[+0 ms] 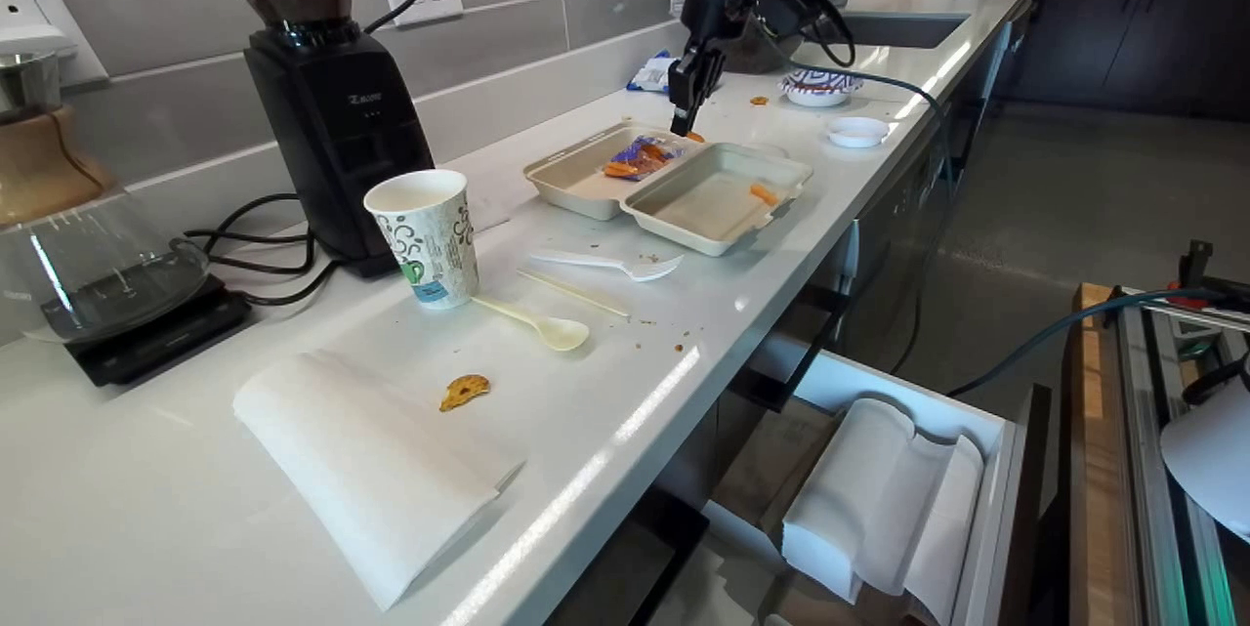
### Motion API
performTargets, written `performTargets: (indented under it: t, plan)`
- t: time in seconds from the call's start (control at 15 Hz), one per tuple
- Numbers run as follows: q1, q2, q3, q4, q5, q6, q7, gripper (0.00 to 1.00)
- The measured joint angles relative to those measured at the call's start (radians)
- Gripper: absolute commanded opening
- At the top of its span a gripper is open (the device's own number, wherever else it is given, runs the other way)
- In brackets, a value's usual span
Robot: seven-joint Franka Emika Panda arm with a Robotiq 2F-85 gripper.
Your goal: Put one orange object in the plastic
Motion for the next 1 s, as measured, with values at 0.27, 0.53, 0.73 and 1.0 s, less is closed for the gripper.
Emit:
performTargets:
  t: [0.27, 0.53, 0.73, 1.0]
  plan:
    - [0.000, 0.029, 0.010, 0.032, 0.024, 0.000, -0.002, 0.03]
    - [0.000, 0.064, 0.029, 0.073, 0.029, -0.005, -0.001, 0.03]
    - [0.003, 0.100, 0.038, 0.113, 0.015, -0.027, 0.011, 0.03]
    - [0.003, 0.142, 0.042, 0.147, -0.014, -0.034, 0.032, 0.03]
